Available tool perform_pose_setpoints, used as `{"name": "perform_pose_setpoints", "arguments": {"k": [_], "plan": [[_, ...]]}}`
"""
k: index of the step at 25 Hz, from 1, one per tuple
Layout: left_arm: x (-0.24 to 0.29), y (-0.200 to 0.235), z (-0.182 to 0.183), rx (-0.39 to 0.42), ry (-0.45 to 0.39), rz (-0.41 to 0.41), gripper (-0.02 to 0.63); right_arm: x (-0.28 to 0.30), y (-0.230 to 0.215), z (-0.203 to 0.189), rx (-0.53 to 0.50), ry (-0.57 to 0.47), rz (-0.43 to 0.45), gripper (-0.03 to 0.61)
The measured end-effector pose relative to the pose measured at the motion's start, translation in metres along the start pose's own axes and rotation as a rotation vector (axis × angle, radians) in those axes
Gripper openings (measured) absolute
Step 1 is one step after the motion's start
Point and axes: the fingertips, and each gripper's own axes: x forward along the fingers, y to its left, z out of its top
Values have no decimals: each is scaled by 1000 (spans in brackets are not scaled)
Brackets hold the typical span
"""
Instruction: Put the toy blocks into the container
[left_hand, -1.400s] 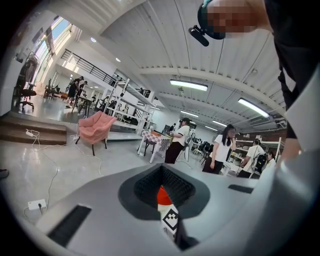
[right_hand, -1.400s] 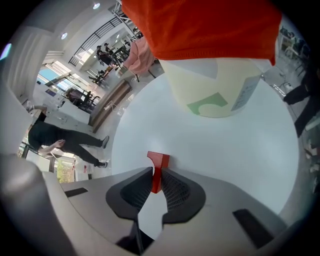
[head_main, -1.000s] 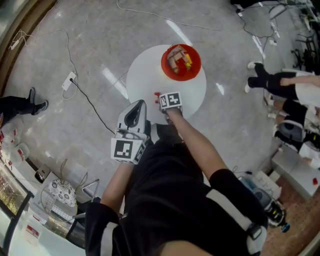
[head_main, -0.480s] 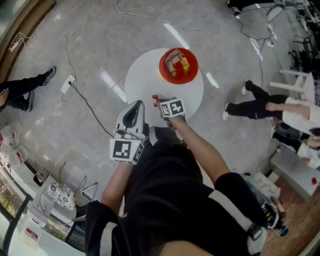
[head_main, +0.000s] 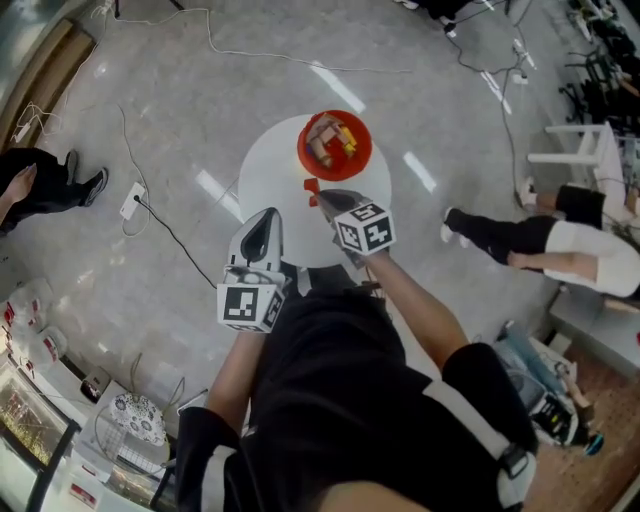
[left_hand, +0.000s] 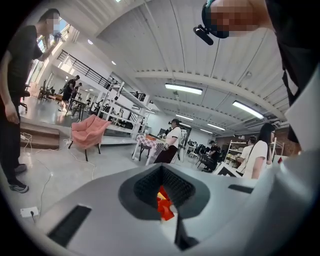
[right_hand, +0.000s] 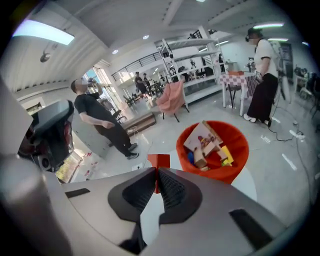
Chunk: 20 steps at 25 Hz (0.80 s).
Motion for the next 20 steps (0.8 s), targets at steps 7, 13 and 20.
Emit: {"name": "perform_pose_setpoints", "arguments": {"k": [7, 13, 20], "plan": [[6, -5, 9, 26, 4, -8, -2, -30, -61, 61, 34, -182, -143, 11], [13, -8, 12, 47, 9, -18, -2, 6, -98, 50, 92, -121, -191, -3], [21, -8, 19, 51, 7, -14, -2, -8, -91, 64, 93, -177, -182, -3]]}}
